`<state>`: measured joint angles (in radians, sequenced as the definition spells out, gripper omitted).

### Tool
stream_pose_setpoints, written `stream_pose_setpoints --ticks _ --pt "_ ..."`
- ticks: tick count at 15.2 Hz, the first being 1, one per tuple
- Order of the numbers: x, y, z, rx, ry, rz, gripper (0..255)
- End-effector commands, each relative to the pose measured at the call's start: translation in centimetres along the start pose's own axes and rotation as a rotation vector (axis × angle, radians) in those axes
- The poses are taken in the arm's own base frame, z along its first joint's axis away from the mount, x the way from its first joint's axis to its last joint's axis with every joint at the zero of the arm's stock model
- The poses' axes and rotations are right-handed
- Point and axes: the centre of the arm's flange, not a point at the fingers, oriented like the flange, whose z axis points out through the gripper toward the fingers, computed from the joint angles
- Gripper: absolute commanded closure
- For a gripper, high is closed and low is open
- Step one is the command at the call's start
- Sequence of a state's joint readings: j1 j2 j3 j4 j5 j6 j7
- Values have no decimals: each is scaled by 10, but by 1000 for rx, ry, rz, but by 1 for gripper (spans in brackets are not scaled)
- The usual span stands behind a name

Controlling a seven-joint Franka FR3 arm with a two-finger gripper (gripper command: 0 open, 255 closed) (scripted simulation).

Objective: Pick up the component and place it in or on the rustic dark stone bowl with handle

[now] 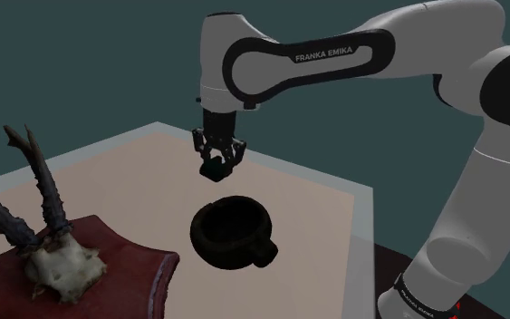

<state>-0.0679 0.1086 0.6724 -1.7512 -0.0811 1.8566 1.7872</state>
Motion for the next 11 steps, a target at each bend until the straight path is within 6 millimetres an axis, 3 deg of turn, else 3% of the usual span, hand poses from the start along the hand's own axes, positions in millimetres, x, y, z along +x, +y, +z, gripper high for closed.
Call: stream_pose_setpoints --ticks 1,11 --pt "0 0 -11 0 0 0 255" --pt "1 -1 -63 0 0 0 255"
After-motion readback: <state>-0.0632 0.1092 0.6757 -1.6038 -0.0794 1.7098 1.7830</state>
